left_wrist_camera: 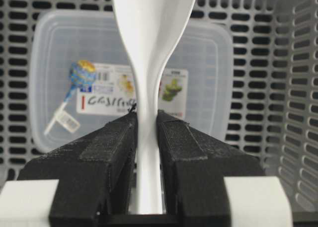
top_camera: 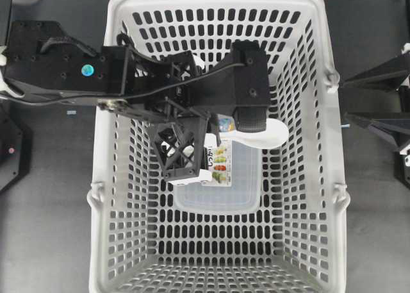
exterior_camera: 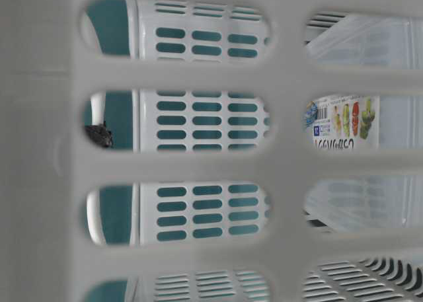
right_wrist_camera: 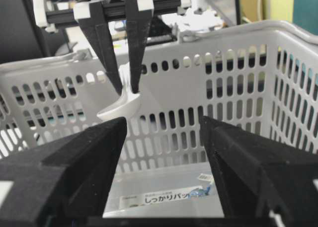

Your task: Pick up the chinese spoon from the shopping basket with the left arm.

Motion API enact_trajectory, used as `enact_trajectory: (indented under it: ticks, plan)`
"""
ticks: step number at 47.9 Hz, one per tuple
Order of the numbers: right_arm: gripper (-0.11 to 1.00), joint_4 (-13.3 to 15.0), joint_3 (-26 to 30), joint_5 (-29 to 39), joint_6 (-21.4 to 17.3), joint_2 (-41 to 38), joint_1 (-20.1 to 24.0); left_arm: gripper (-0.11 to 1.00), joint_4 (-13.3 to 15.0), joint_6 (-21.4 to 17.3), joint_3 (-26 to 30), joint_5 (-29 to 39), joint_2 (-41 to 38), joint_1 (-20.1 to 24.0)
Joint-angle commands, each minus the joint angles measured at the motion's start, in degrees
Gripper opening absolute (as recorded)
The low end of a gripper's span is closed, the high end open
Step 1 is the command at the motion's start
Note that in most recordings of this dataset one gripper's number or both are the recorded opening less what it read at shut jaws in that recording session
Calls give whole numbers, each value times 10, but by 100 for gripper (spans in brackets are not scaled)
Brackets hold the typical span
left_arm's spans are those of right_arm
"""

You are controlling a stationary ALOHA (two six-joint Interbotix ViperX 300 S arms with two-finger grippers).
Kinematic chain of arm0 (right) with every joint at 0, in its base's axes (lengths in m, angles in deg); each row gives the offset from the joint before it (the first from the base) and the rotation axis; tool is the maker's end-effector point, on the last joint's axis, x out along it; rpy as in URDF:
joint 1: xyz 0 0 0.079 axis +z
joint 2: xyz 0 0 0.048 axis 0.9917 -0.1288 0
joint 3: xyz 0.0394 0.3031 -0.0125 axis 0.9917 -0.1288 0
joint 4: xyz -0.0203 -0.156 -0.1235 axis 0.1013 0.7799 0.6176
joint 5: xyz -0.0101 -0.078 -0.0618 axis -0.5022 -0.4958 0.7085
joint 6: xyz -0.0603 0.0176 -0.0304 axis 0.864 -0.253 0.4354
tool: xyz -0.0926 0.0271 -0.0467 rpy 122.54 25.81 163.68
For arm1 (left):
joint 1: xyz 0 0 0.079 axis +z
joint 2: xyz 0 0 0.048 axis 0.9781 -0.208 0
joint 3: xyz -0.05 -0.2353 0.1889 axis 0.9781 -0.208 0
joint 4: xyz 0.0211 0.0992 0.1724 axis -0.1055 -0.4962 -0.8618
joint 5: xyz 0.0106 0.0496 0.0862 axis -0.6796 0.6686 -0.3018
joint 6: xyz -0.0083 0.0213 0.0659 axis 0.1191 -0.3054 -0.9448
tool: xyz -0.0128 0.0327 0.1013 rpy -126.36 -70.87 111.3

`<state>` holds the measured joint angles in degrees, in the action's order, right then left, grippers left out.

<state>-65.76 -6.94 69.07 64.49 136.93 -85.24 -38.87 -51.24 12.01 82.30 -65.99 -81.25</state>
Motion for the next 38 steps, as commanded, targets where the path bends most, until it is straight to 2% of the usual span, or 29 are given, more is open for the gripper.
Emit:
enact_trajectory:
  ticks: [1,38]
  plan:
    - [59,1,6,-4,-1,-3,-1,12,-2,1,5,-3,16,-1]
    - [59,0,6,-4,-1,-1,-1,12,-3,1,-11,-3,17,-7]
